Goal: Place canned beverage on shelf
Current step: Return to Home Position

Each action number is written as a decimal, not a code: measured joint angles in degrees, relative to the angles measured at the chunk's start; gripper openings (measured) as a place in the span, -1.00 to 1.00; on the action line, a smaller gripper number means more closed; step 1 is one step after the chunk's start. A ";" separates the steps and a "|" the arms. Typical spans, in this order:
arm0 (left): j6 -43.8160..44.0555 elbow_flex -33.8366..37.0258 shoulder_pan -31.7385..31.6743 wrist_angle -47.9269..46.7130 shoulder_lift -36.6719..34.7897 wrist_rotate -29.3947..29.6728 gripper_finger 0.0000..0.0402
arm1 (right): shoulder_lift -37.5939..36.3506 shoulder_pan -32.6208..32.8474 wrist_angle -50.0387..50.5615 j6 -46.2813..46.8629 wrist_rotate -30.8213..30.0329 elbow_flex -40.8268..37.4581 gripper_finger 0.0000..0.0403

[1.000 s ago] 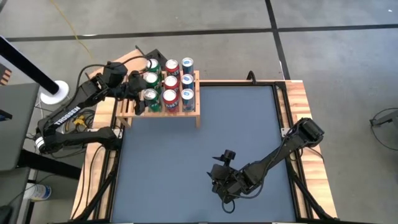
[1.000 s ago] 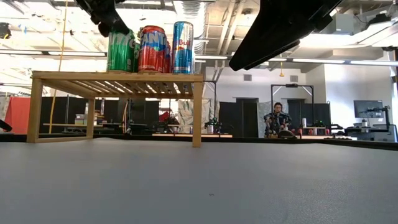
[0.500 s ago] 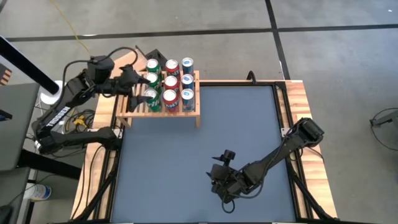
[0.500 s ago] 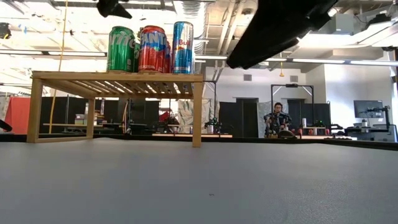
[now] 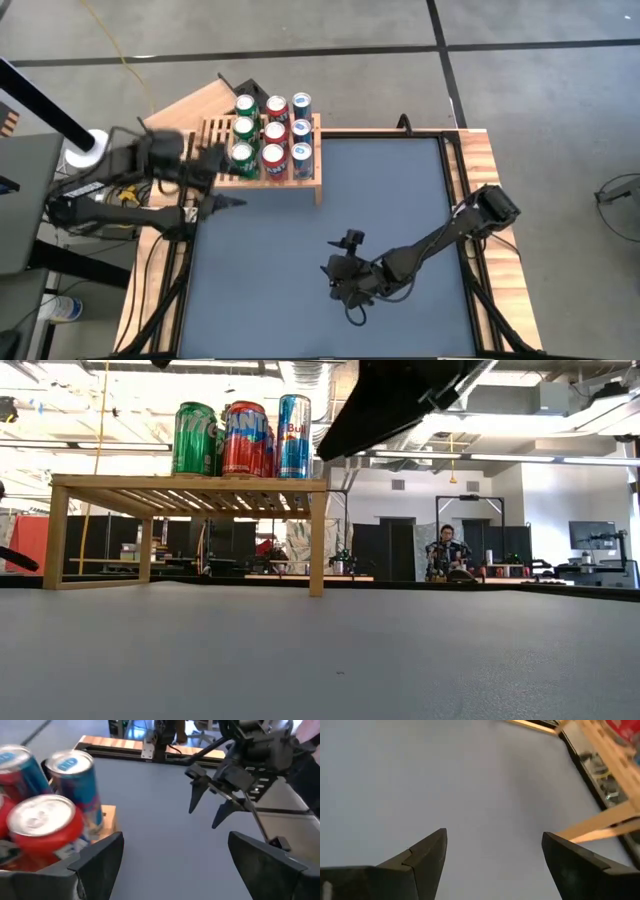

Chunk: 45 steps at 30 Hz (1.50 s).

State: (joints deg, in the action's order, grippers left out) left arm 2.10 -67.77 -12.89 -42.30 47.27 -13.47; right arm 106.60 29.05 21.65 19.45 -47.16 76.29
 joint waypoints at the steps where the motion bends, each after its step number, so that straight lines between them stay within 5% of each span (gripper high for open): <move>1: 1.38 2.58 3.26 2.35 -1.13 3.51 0.72 | -0.33 -0.05 -0.09 -2.39 0.86 0.01 0.61; 7: 8.12 18.02 19.02 19.05 -6.02 18.52 0.72 | -3.38 -0.15 6.55 -9.26 3.20 -0.14 0.45; 15: 6.36 25.45 30.00 34.20 -3.09 29.31 0.72 | -17.91 -5.01 6.00 -12.64 14.46 -11.80 0.01; 26: 4.57 42.42 35.85 68.09 2.87 32.22 0.72 | -42.65 -2.06 -24.98 -13.47 16.56 -38.70 -0.94; 33: -0.14 44.73 34.05 68.52 0.50 31.84 0.72 | -54.05 -1.85 -37.16 -13.49 20.31 -48.33 -0.97; 45: -2.31 54.66 29.51 64.27 -21.12 32.19 0.72 | -72.74 -4.93 -23.13 -13.65 17.82 -50.66 -1.00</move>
State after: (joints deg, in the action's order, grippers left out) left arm -0.21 -13.11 16.63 21.97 26.15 18.72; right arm 33.87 24.12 -1.47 5.80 -29.34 25.64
